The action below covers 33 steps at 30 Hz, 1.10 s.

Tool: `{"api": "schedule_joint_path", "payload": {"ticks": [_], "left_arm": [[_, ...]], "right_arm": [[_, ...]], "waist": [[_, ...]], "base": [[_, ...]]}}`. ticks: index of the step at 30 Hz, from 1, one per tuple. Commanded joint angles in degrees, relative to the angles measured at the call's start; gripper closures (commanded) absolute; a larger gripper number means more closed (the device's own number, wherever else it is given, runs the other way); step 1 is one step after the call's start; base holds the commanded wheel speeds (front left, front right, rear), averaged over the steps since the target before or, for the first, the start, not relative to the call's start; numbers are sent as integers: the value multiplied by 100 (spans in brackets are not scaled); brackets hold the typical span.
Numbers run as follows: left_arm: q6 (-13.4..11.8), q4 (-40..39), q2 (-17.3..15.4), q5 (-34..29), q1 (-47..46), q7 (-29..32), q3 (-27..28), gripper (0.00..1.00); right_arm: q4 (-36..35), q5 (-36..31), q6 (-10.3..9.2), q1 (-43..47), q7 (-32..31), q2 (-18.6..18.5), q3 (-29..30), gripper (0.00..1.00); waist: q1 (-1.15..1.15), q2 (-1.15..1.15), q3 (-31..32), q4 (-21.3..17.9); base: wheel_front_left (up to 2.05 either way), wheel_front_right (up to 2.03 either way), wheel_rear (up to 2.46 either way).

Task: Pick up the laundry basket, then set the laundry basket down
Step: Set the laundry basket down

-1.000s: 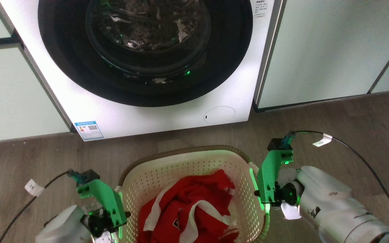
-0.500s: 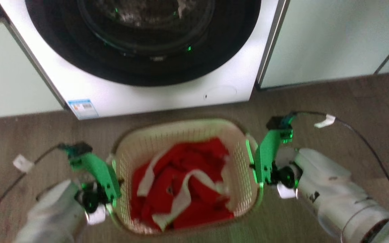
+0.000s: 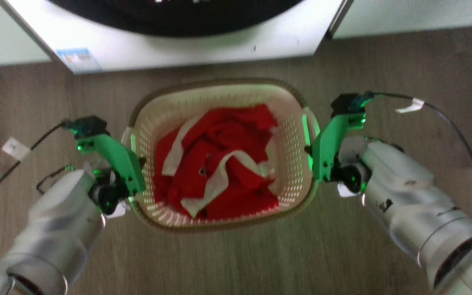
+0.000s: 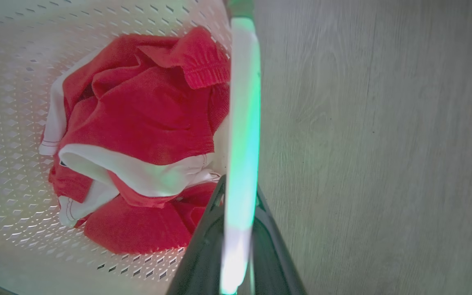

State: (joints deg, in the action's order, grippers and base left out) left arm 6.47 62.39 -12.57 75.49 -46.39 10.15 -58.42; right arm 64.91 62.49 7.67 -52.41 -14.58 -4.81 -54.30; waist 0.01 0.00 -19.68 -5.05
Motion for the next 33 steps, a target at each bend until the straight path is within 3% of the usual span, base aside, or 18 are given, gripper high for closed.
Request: {"api": "schedule_joint_path", "payload": {"ticks": [1,15,33], "left_arm": [[102,-199,-155,-59,-451,-119,166,100],[102,-233,34,-171,-893,-862,-175,100],[102,-248,90,35,-1070,-1277,-596,100]], "right_arm": [[46,-59,-19,-95,69,-141,-33,100],[329,-58,-19,-538,494,-221,25,100],[631,-38,-19,-835,750,-299,81,100]], "waist": [[-1,0,-443,53],[-1,0,-1889,144],[-1,0,-2651,192]], "base": [[0,0,0],[0,0,0],[0,0,0]]}}
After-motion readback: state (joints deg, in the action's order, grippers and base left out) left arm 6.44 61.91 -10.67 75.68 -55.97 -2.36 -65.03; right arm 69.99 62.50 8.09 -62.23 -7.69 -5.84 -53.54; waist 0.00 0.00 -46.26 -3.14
